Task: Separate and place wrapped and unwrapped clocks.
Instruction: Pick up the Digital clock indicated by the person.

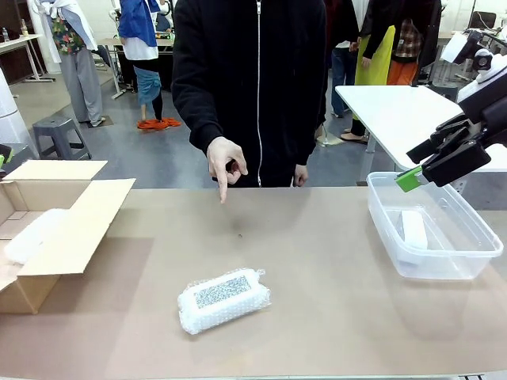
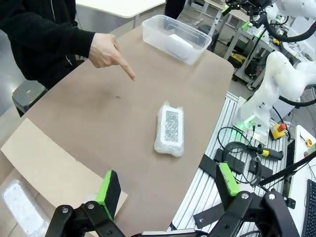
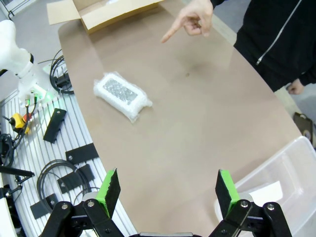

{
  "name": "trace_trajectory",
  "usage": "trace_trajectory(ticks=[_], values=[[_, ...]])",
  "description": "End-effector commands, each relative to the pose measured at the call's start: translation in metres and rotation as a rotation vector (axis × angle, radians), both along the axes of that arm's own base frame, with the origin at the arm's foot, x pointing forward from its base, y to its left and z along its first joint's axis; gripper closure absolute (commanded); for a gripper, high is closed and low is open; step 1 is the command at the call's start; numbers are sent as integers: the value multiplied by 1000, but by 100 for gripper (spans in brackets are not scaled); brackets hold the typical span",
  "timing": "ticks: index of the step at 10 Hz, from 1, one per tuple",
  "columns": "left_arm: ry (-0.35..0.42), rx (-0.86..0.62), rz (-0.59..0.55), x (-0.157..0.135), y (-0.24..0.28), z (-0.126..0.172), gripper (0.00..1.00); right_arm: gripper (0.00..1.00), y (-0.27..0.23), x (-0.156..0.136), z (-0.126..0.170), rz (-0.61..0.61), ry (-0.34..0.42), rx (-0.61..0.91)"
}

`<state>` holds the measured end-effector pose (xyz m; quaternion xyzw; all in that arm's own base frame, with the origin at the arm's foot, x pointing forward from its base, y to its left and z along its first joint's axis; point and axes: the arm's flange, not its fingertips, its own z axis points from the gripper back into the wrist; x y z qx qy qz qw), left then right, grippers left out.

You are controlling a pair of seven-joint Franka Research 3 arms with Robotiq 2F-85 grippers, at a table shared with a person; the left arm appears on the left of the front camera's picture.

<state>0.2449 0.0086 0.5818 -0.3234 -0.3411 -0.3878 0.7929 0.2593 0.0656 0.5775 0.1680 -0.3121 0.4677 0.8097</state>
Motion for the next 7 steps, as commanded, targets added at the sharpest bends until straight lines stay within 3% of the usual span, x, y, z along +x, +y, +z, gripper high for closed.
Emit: trace_trajectory(ticks=[1, 7], values=[[-1, -11, 14, 0, -3, 2, 0, 0, 2, 1, -1, 16, 18, 29], [0, 0, 0, 0, 0, 0, 0, 0, 2, 1, -1, 16, 18, 29]])
